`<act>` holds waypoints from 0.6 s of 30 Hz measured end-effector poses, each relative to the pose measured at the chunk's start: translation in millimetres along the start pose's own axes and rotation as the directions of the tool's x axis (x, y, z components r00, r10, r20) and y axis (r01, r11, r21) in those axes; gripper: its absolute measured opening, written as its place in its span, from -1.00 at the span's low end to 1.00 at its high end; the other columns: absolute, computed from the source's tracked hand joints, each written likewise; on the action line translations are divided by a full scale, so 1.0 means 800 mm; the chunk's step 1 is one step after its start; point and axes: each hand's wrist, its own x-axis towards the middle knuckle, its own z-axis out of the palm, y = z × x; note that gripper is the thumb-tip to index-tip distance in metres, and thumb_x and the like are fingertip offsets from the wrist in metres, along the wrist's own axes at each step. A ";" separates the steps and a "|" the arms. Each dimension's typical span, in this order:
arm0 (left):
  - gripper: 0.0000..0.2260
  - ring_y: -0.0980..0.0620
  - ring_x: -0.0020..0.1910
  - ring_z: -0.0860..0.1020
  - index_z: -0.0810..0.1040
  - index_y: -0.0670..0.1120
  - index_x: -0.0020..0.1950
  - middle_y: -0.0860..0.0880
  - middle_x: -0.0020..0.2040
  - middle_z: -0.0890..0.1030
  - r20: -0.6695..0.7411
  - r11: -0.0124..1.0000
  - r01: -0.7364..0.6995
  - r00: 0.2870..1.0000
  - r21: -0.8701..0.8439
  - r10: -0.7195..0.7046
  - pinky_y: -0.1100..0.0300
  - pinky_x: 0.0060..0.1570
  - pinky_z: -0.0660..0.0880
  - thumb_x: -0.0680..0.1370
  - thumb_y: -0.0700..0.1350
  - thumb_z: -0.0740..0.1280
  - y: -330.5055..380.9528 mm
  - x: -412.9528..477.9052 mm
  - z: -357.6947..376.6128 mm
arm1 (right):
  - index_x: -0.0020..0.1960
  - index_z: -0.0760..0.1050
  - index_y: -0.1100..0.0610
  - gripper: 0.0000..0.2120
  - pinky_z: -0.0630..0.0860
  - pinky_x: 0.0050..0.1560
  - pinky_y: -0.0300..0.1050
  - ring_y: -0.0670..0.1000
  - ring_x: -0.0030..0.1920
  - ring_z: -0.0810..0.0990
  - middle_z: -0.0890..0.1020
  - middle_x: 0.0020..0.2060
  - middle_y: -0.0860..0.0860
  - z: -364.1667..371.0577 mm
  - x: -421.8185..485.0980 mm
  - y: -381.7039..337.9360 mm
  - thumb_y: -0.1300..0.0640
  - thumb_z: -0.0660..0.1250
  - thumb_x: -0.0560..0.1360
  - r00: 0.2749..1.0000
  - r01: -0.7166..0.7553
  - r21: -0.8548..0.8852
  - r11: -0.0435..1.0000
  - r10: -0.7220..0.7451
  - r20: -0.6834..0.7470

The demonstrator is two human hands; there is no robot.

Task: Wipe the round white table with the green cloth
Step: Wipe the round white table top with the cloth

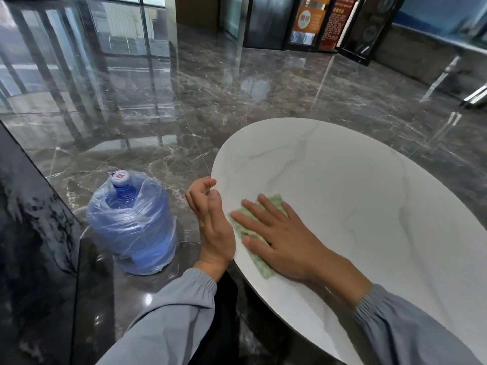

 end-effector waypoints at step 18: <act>-0.63 0.00 0.43 0.29 0.50 0.10 0.23 0.08 0.34 0.38 0.591 0.473 -0.515 0.807 0.715 -0.014 -0.24 0.47 0.19 0.65 0.27 0.06 -0.003 0.024 0.011 | 0.65 -0.02 -0.30 -0.45 -0.18 0.60 0.29 0.03 0.68 -0.15 -0.03 0.69 -0.14 -0.037 0.157 0.132 -0.29 -0.11 0.67 0.933 -0.329 0.092 0.940 0.338 -0.120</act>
